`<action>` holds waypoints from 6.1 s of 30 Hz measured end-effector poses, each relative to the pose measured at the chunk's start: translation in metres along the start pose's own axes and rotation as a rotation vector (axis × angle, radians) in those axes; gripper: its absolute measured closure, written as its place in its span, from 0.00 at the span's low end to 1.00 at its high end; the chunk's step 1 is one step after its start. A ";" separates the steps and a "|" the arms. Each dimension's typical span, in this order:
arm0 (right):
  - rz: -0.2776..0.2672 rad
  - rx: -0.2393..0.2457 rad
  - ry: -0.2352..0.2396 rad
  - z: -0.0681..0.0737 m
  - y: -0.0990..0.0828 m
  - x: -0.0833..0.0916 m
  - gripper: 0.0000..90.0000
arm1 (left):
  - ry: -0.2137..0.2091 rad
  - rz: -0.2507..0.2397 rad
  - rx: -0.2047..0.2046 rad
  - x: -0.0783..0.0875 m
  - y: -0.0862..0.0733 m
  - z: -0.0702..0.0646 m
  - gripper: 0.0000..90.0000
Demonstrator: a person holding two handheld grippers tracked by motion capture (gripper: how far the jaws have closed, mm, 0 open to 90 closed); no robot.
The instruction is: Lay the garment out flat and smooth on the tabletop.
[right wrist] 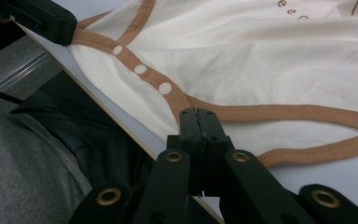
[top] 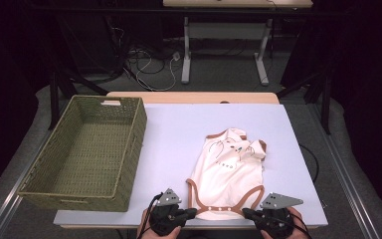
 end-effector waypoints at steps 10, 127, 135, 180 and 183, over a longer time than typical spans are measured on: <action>0.022 -0.010 0.016 0.000 -0.004 -0.006 1.00 | 0.004 0.040 -0.007 -0.010 -0.007 0.003 1.00; -0.028 -0.246 -0.213 -0.118 0.013 -0.022 0.74 | 0.196 -0.032 0.121 -0.015 0.050 0.104 0.96; 0.004 -0.246 -0.170 -0.115 0.009 -0.029 0.92 | 0.226 -0.002 0.123 -0.009 0.039 0.107 0.96; -0.024 -0.211 -0.203 -0.115 0.016 -0.020 0.98 | 0.256 0.004 0.146 0.002 0.024 0.112 0.96; -0.033 -0.210 -0.195 -0.114 0.016 -0.020 0.97 | 0.255 0.001 0.138 0.003 0.025 0.111 0.95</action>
Point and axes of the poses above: each handheld gripper's, and its own axes: x roughly backward along the jaws, y roughly out of its top, z roughly to its left, the point moved 10 cm from there along -x, roughly forward along the jaws, and after that the axes turned 13 degrees about z, right-handed, at the moved point
